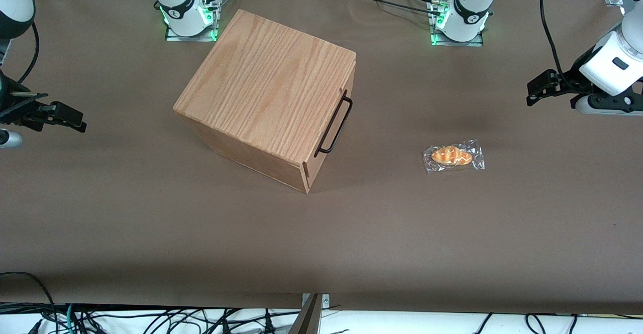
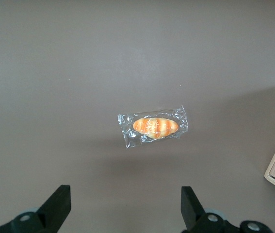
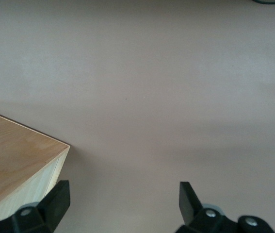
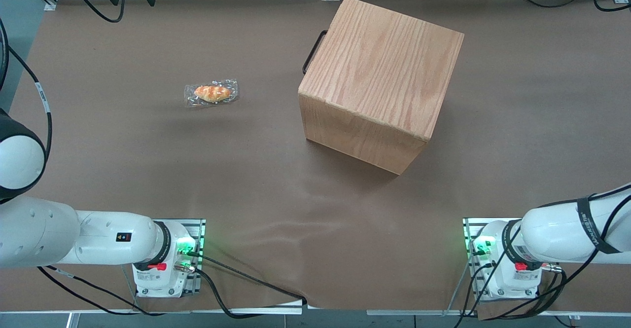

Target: Open top drawer with left arm

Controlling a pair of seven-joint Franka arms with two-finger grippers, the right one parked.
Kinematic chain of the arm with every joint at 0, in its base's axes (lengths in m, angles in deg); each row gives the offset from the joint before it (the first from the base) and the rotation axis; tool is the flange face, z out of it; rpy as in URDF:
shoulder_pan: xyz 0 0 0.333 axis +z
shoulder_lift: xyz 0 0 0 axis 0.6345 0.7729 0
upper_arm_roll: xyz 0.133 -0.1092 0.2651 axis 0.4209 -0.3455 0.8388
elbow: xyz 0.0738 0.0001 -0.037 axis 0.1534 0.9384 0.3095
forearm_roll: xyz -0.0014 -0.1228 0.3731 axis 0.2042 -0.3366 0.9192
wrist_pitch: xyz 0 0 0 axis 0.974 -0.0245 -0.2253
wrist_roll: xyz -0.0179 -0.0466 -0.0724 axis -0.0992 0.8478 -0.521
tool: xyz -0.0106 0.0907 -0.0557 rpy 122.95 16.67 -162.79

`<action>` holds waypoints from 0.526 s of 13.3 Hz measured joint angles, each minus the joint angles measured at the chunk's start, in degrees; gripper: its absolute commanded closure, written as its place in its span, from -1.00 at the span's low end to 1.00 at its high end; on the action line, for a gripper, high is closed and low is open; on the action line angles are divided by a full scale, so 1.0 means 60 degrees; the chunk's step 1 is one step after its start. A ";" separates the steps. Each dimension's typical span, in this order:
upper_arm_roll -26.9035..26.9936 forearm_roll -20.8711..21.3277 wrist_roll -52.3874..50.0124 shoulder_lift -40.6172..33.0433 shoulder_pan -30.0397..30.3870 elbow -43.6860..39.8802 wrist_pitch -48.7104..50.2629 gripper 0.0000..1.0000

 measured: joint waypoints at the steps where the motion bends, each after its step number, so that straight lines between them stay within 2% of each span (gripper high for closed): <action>1: 0.0007 0.0000 0.0000 0.0000 0.0000 0.0000 0.0000 -1.00; 7: -0.0006 0.0000 0.0000 0.0000 -0.0003 0.0005 0.0060 -1.00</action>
